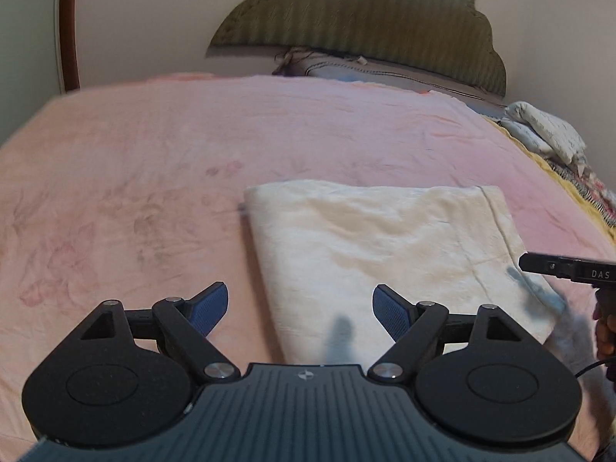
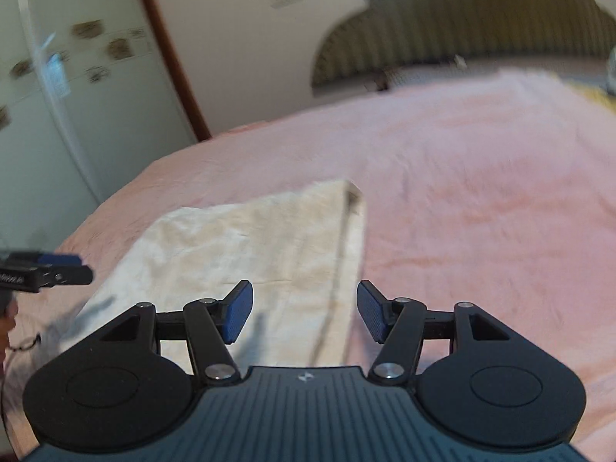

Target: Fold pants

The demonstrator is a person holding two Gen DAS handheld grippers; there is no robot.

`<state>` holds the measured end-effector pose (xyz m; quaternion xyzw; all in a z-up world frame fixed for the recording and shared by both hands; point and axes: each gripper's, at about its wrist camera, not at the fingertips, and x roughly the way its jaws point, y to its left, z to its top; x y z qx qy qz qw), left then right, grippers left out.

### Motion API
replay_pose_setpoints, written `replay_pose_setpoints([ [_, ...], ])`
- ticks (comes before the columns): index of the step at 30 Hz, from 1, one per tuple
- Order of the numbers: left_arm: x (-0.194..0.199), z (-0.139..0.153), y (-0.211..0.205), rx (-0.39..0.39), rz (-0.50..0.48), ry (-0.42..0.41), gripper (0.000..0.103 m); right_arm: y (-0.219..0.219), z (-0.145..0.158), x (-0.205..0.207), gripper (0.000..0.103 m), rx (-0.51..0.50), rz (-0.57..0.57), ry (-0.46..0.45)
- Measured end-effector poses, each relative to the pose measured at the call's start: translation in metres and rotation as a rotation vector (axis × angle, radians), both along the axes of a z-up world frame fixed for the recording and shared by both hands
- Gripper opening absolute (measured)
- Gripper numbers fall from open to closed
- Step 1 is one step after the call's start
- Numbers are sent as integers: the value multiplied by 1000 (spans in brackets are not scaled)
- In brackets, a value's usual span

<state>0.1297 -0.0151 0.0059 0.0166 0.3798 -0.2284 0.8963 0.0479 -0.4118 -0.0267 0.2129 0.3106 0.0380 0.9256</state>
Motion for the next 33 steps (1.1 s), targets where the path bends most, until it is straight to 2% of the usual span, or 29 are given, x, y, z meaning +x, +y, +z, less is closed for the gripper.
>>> replay_pose_setpoints([
  [4,26,-17,18,-109,-14,121,84,-23,-20,17,61,200,47,45],
  [9,52,-44,20,-303,-96,307,85,-35,-37,38,61,365,167,86],
  [13,65,-53,16,-394,-118,346,88,-47,-46,57,61,487,261,80],
  [16,73,-58,15,-467,-103,380,90,-48,-47,71,61,516,312,88],
  [18,74,-59,13,-495,-83,387,86,-44,-47,79,58,504,331,88],
  [19,73,-59,10,-489,-69,380,84,-40,-47,83,47,485,336,95],
  [20,71,-58,7,-464,-64,363,77,-36,-48,85,40,461,329,105],
  [21,66,-55,2,-420,-61,335,63,-32,-50,86,33,457,321,104],
  [23,55,-49,-8,-290,-56,253,43,-29,-50,82,30,444,307,84],
  [24,50,-47,-10,-259,-61,222,34,-28,-48,78,28,440,299,76],
  [25,45,-45,-10,-257,-62,201,30,-27,-47,74,25,436,293,67],
  [26,42,-42,-10,-257,-58,184,21,-26,-45,70,24,432,291,56],
  [29,23,-29,-14,-223,-73,80,12,-19,-32,63,22,411,295,23],
  [33,8,-7,-11,-188,-74,-20,11,-7,-6,62,22,374,326,-38],
])
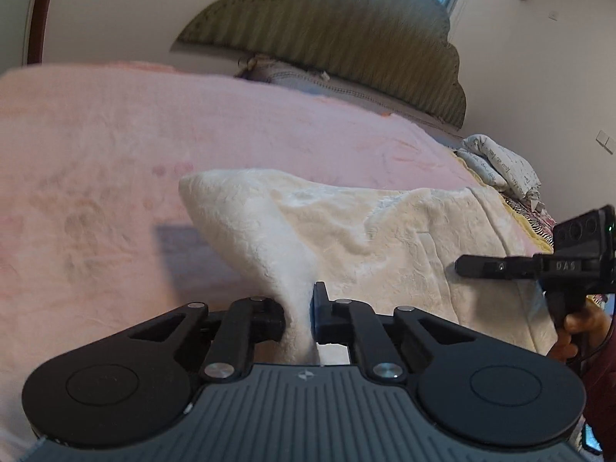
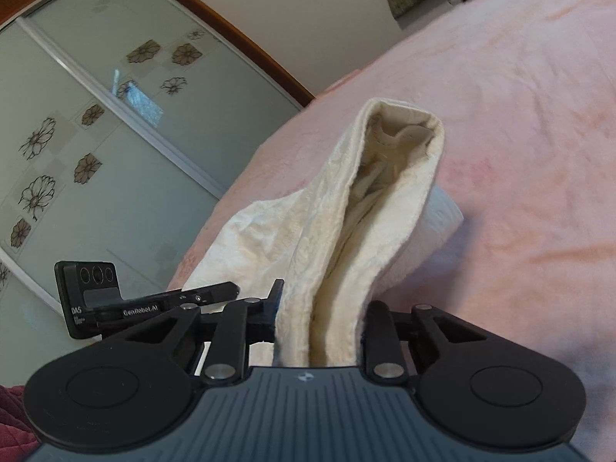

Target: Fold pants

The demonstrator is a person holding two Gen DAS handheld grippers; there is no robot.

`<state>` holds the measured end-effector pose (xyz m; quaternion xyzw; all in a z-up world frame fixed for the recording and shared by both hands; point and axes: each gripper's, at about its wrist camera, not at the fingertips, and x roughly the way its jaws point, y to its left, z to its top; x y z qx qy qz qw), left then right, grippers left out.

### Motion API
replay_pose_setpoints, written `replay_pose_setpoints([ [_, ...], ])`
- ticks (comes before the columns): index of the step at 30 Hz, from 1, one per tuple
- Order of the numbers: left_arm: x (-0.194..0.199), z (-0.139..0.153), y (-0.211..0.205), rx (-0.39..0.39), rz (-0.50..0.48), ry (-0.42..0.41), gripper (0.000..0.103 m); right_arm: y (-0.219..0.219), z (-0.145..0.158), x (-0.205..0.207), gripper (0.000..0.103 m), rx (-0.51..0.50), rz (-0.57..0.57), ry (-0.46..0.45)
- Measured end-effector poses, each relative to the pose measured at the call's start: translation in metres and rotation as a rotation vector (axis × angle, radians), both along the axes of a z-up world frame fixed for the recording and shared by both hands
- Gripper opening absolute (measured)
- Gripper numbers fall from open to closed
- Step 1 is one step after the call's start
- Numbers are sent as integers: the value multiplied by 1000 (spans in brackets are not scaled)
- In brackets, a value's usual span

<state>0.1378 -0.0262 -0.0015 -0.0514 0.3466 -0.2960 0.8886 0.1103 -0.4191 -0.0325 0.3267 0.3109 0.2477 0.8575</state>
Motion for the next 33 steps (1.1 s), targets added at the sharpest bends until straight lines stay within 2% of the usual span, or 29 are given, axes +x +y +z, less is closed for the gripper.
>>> replay_pose_setpoints([
  [5,17,39,18,48,67,-140,11,16,31,32,22,-17,55,-91],
  [7,37,50,23,78,91,-162,13,22,38,58,22,-25,62,-127],
  [9,62,55,26,107,116,-146,15,26,39,90,22,-6,61,-124],
  [11,90,51,29,114,140,-108,15,29,32,120,22,-18,30,-106],
  [14,125,30,27,178,176,-60,18,32,9,160,22,-1,-10,-37],
  [16,143,8,25,240,193,-19,21,37,-8,178,24,-29,-30,23],
  [17,146,0,24,271,200,-18,27,39,-18,184,26,-65,-57,67],
  [18,146,-4,24,287,205,-28,38,40,-25,188,35,-105,-93,114],
  [19,145,-3,26,293,219,-42,43,39,-30,189,48,-131,-121,161],
  [20,142,0,31,290,232,-44,50,35,-33,185,51,-125,-138,168],
  [21,140,4,35,289,255,-43,53,30,-33,177,50,-111,-150,149],
  [23,127,15,45,305,296,-79,54,20,-25,156,51,-153,-215,121],
  [24,120,20,49,310,310,-97,55,18,-16,142,53,-212,-258,86],
  [26,102,29,55,289,313,-110,58,27,7,111,53,-398,-298,-30],
  [28,90,30,54,267,294,-100,67,48,23,89,53,-519,-219,-140],
  [29,88,27,51,284,299,-84,71,60,27,81,53,-540,-163,-182],
  [30,88,21,47,313,299,-65,72,74,29,78,53,-543,-90,-212],
  [31,91,14,43,348,291,-49,72,84,27,76,51,-541,-31,-215],
  [32,97,4,38,389,290,-36,75,94,20,79,51,-545,19,-188],
  [33,99,1,38,400,306,-36,74,100,12,84,51,-566,38,-143],
])
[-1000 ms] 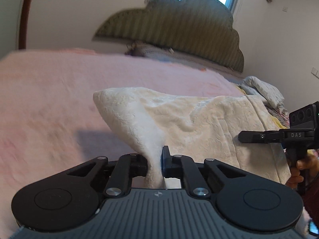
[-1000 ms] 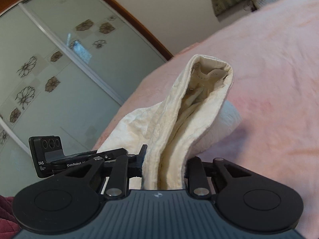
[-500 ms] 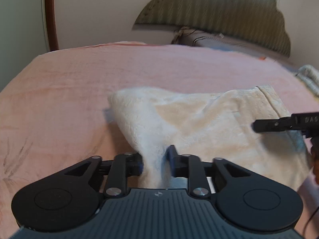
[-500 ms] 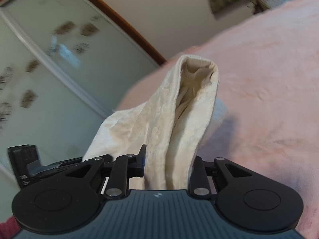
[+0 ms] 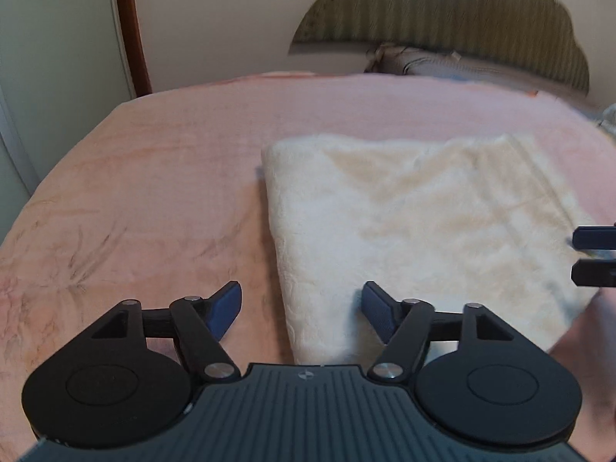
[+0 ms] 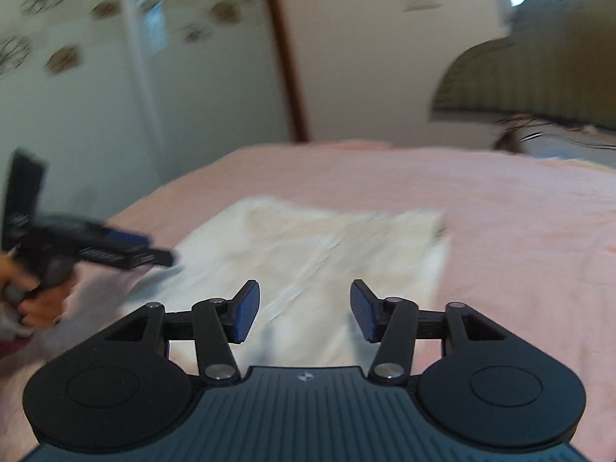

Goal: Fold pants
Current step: 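Open both grippers and withdraw from the folded pants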

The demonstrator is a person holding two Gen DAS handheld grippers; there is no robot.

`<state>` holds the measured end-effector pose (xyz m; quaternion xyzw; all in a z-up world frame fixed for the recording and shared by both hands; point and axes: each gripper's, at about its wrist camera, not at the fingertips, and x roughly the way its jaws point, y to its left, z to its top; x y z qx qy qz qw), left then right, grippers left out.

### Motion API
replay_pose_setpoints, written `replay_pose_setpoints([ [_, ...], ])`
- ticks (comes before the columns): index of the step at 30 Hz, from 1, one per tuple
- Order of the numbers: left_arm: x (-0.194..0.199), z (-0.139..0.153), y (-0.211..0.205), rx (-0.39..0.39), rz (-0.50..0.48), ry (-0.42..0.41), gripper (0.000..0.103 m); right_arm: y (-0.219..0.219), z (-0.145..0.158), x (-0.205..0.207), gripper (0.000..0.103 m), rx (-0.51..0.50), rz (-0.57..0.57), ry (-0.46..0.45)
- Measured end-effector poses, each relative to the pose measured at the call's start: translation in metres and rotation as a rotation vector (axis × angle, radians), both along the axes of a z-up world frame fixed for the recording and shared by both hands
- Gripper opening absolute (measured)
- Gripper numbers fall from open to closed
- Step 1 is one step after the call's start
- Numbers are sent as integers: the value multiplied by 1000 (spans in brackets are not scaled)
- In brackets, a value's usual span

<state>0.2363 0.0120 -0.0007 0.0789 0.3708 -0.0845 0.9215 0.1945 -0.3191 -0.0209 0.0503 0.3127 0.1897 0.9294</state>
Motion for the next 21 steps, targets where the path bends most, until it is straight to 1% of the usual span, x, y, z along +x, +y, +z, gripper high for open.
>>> replay_pose_setpoints([
  [1,-3,1,4,-18,21,-4,74,2,-9,5,51,-27,-23,33],
  [2,-7,6,8,-42,37,-8,74,2,-15,10,51,-24,-57,50],
  [3,-13,13,11,-58,50,-18,73,-4,-17,9,50,10,-101,60],
  [4,-21,19,13,-65,58,-37,74,-7,-14,4,51,53,-136,55],
  [5,-32,26,15,-71,59,-64,77,-7,-9,-5,52,82,-153,28],
  [6,-40,29,14,-73,55,-79,84,-2,-5,-14,53,81,-141,-7],
  [8,-51,27,8,-47,44,-85,89,12,-3,-23,68,32,-104,-50],
  [9,-52,24,3,-20,36,-80,89,19,-6,-21,77,-4,-99,-38],
  [10,-51,18,-2,22,35,-63,88,23,-13,-15,77,-34,-106,-2],
  [11,-51,14,-5,48,53,-41,86,22,-20,-13,77,-49,-119,23],
  [12,-52,14,-5,42,71,-30,85,22,-20,-15,77,-49,-145,22],
  [13,-56,15,-2,9,77,-33,85,23,-16,-20,77,-44,-177,19],
  [14,-63,17,1,-28,73,-34,87,25,-8,-28,77,-37,-199,11],
  [16,-72,22,4,-67,70,-19,87,30,7,-47,79,-9,-205,-36],
  [17,-79,25,6,-81,73,-16,87,33,13,-59,82,14,-205,-54],
  [18,-85,26,6,-90,74,-18,87,37,17,-68,92,35,-203,-61],
  [19,-92,27,5,-96,70,-17,87,40,20,-77,99,52,-198,-63],
  [21,-102,27,2,-92,58,-4,87,50,23,-95,100,60,-179,-47],
])
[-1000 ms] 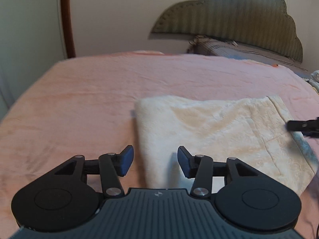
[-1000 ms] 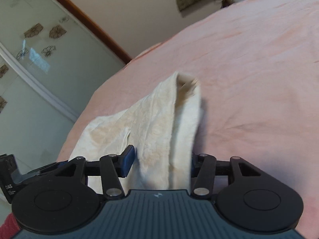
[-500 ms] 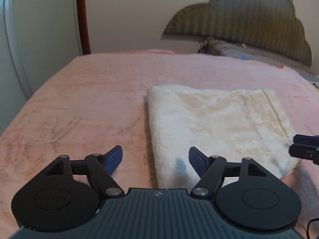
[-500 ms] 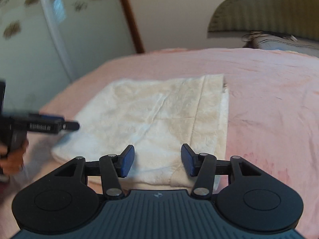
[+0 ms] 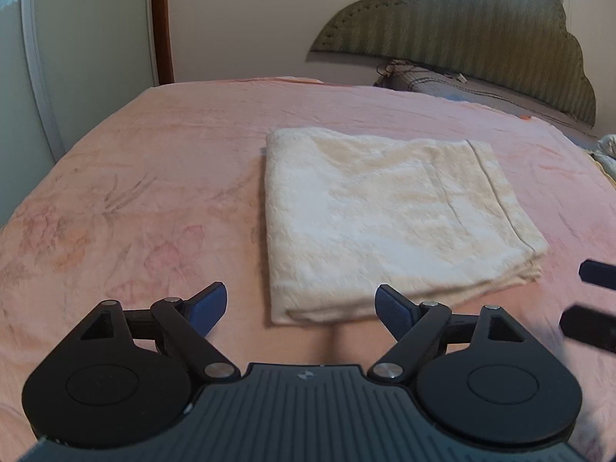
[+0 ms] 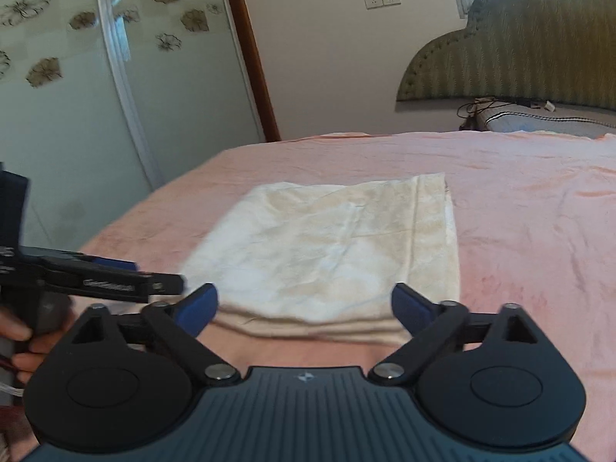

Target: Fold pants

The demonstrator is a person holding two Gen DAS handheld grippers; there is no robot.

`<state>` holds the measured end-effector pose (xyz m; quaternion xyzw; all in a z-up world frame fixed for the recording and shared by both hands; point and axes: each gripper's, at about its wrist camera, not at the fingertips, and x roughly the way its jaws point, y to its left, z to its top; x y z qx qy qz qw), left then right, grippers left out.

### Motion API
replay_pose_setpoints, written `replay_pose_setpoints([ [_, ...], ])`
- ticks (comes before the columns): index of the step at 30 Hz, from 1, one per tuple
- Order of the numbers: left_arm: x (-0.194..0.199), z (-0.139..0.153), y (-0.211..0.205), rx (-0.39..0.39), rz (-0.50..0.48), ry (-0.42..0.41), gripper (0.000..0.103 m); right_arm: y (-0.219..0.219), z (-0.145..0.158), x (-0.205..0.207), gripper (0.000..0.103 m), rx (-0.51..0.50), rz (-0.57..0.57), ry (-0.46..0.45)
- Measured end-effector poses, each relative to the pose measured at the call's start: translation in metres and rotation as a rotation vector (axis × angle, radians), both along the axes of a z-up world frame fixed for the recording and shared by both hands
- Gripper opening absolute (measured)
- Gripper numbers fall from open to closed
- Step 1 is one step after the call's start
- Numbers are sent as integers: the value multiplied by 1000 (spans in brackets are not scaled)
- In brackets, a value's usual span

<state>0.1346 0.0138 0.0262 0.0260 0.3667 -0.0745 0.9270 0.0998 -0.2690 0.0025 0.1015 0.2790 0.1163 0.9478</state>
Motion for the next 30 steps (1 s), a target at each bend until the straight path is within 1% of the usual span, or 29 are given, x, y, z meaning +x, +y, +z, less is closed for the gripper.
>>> replay_pose_setpoints([
  [3,-16,-1,-4,2,-15,17,87,18,0,-18,100,-54,-9,65],
  [6,-28,-4,-4,6,-12,38,87,30,6,-37,100,-113,-5,72],
  [7,-32,-7,-4,7,-11,49,87,31,10,-42,100,-92,1,62],
  [8,-35,-9,-3,8,-8,57,87,29,15,-46,100,-36,17,50],
  [9,-38,-12,-3,7,0,60,90,22,20,-51,100,85,54,28],
  [11,-42,-20,-2,6,34,56,92,3,19,-55,103,371,127,-23],
  [12,-43,-24,-2,13,45,57,92,-5,14,-53,103,471,132,-35],
  [13,-43,-28,-3,24,48,58,92,-8,8,-49,103,493,101,-20],
  [14,-44,-31,-5,34,42,56,92,-6,3,-43,103,435,26,22],
  [16,-45,-37,-8,48,26,47,92,5,-7,-32,103,205,-128,104],
  [17,-45,-39,-9,51,16,42,92,11,-12,-29,103,111,-172,114],
  [18,-45,-41,-10,56,5,39,92,15,-21,-27,103,35,-188,108],
  [19,-45,-44,-11,59,0,38,92,17,-27,-25,103,6,-185,111],
  [22,-46,-47,-11,54,1,25,93,18,-40,-21,103,0,-191,136],
  [27,-47,-50,-7,48,14,10,98,22,-49,-24,103,-68,-184,149],
  [30,-47,-51,-5,43,21,4,100,22,-54,-22,103,-61,-182,154],
])
